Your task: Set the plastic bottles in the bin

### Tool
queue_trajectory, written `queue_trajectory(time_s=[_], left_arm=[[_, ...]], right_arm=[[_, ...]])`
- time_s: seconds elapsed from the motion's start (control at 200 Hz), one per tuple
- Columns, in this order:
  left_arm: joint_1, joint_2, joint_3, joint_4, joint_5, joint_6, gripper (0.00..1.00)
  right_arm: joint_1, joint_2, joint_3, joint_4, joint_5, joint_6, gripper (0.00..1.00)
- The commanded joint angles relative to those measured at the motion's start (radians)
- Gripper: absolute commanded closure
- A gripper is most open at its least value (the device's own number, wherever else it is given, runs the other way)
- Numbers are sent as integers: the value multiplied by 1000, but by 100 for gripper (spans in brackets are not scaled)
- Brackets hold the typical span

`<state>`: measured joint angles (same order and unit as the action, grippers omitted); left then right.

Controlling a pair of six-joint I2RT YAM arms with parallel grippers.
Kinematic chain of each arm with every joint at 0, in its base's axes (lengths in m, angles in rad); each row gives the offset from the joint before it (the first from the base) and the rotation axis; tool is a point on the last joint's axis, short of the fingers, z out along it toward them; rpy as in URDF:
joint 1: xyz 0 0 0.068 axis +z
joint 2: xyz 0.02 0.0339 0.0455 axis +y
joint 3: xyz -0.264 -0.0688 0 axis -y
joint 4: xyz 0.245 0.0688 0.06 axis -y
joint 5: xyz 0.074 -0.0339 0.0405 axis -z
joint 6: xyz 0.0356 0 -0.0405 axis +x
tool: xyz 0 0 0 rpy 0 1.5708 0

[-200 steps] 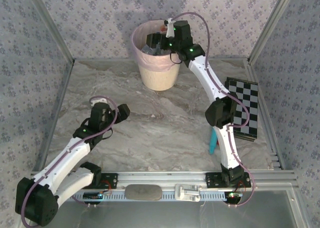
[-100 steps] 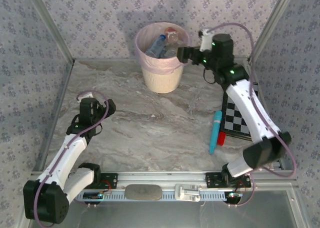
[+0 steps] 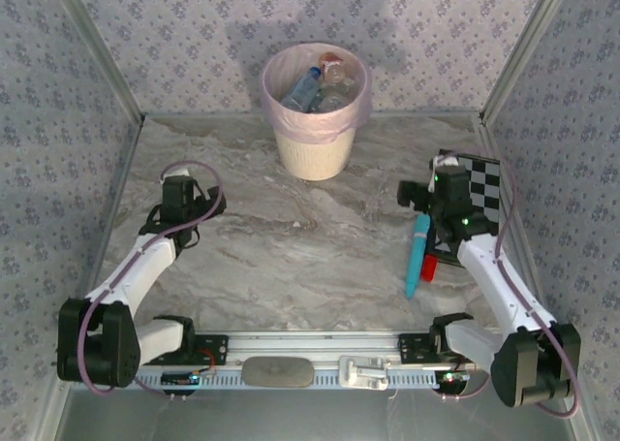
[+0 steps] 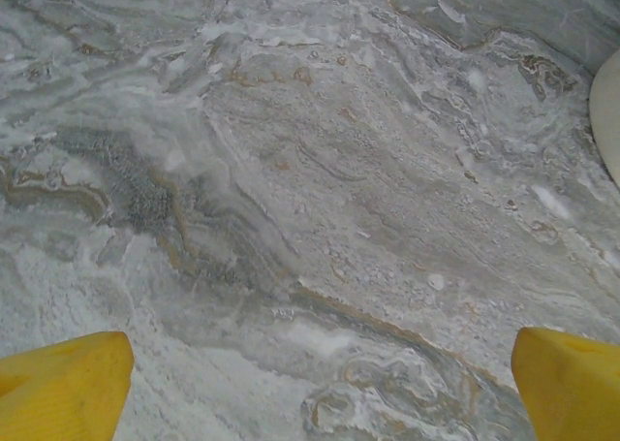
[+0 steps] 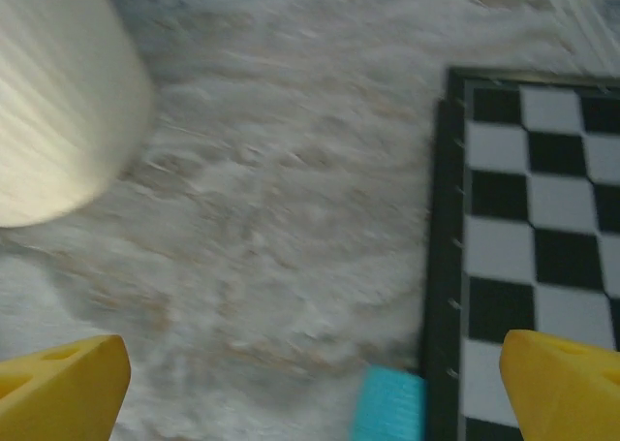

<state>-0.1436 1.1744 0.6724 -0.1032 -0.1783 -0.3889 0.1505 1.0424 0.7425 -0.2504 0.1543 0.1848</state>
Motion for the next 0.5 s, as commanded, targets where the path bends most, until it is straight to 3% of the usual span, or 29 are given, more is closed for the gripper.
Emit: queue_trajectory(time_s=[0.0, 0.13, 0.235, 0.495], left_arm=[[6, 27, -20, 145, -41, 103, 0], [5, 57, -82, 291, -102, 173, 0], [1, 103, -58, 309, -140, 225, 0], [-4, 271, -68, 477, -181, 346, 0]], right_arm=[[-32, -58, -159, 196, 93, -72, 0], [-89, -83, -327, 395, 105, -78, 0], [-147, -30, -395, 553, 86, -60, 0], [-162, 233, -321, 678, -60, -164, 0]])
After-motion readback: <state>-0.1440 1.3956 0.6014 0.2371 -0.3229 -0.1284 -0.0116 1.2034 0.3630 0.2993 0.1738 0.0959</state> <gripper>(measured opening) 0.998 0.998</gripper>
